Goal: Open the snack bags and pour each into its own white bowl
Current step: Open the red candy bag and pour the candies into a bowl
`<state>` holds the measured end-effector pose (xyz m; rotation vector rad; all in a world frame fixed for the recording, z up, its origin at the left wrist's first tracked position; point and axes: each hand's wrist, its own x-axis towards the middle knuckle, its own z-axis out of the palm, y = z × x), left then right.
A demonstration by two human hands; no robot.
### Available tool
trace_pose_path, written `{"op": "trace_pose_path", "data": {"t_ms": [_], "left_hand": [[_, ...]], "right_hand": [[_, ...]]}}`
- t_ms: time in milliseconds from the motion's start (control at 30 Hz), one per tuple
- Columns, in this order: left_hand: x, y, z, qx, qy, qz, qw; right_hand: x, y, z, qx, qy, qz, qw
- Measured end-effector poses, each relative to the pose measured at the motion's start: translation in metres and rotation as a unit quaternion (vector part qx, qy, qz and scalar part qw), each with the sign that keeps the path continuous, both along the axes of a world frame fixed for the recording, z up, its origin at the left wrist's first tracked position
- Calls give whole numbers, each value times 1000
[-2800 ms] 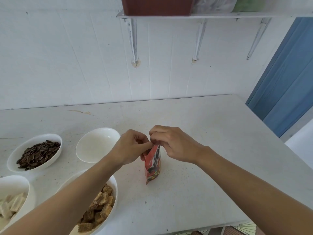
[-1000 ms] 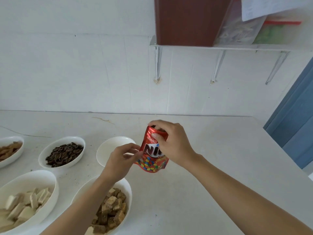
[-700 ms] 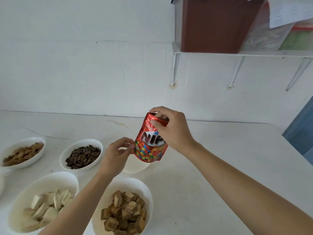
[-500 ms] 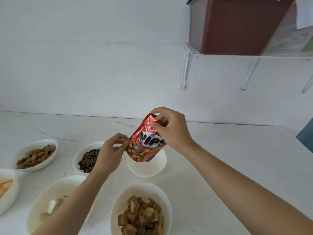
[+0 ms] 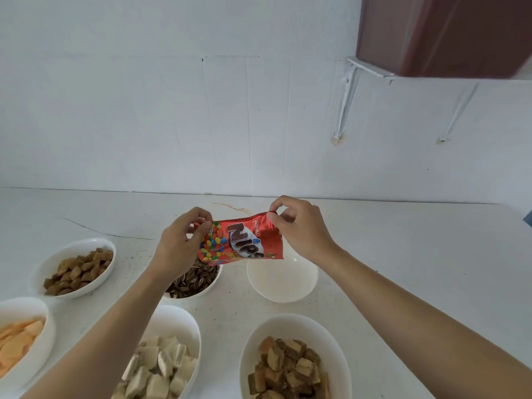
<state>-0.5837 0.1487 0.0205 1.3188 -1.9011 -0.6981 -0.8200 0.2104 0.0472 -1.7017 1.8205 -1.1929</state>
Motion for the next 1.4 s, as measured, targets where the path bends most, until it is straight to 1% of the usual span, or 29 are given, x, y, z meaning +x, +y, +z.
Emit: {"op": "trace_pose_path", "data": {"t_ms": [100,300,467,867,1033,1200,1400], "left_hand": [[0,-2,1,-17,-30,-15,999],[-4,-1,2,-24,-51,-36,998],[-10,1,6,-27,-77,-41,996],[-38,-2,22,-68,-139,-42,987],[-50,-3,27,-90,-175,-55,979],[-61,-2,32,-96,-211,-61,971],[-76,-2,37,-109,-227,-73,965]], "right_hand": [[-2,0,-9,23,-17,-3,1000],[-8,5,-24,50,-3,-8,999],[-13,6,-36,65,3,-16,998],[-26,9,-57,94,15,-13,995],[-33,11,-66,109,47,1,993],[-36,11,-72,117,54,-1,992],[-38,16,-75,121,66,-14,990]]}}
